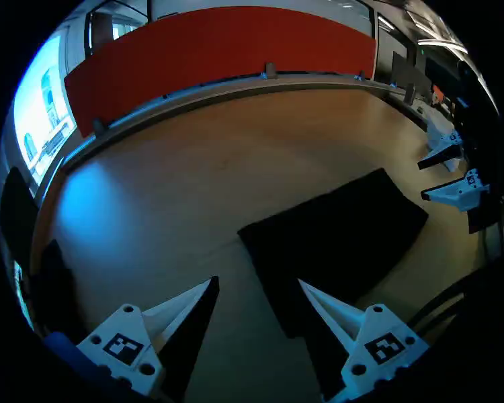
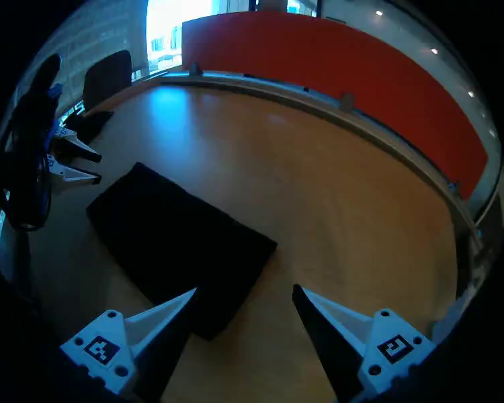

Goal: Fold towel

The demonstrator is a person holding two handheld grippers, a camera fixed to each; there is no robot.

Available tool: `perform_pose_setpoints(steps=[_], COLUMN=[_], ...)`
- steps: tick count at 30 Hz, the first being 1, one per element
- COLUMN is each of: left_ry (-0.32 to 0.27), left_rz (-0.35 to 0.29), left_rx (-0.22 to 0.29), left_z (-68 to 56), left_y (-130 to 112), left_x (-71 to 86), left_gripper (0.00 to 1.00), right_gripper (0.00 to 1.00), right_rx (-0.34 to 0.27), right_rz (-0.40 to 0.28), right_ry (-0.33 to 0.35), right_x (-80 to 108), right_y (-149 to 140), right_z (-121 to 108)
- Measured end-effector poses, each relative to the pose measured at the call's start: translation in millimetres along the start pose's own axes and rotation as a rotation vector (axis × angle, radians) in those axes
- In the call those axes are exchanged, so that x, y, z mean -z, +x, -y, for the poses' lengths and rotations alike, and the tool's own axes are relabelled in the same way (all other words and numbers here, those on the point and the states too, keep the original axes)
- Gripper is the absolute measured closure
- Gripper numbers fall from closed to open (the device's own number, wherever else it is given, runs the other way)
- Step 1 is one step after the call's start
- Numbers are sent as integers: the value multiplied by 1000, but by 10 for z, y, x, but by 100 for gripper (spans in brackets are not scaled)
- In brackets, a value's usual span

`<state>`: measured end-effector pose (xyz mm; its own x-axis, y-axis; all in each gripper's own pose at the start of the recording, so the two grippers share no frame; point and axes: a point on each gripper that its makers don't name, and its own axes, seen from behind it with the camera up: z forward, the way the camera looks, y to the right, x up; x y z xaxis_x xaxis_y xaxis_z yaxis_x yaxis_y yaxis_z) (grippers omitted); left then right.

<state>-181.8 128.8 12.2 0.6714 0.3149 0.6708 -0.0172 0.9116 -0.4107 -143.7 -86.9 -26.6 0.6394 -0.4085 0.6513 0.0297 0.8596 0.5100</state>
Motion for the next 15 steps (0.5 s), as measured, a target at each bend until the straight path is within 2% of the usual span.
perform_pose_setpoints(steps=[8, 15], left_ry=[1, 9], left_rz=[3, -2], left_rx=[28, 46], left_z=[-90, -70], left_y=[-220, -291], left_x=[195, 271], left_gripper=[24, 25], right_gripper=[0, 0], right_rx=[-24, -37], right_rz=[-10, -17], right_ry=[-7, -6], right_x=[204, 269], right_y=[-130, -170], right_z=[140, 192])
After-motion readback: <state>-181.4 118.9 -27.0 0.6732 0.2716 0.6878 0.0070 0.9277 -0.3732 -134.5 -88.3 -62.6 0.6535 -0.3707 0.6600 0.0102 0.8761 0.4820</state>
